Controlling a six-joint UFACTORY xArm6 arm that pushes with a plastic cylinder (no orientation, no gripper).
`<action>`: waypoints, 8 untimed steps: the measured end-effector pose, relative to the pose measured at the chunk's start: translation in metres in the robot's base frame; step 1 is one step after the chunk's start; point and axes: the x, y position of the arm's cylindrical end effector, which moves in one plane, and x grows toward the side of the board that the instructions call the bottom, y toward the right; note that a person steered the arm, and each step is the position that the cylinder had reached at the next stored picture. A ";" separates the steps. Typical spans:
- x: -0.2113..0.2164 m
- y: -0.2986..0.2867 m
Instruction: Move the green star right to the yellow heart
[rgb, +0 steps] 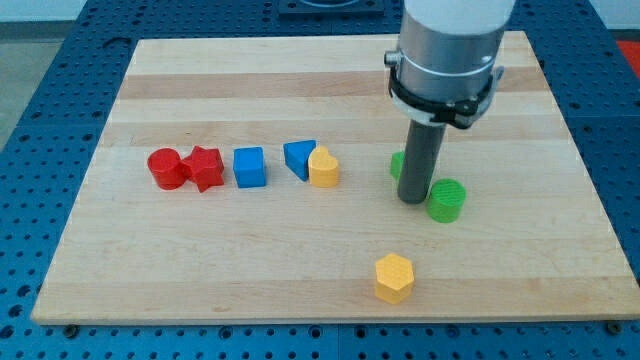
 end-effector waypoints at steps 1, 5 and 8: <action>-0.008 0.006; -0.053 0.071; -0.053 0.021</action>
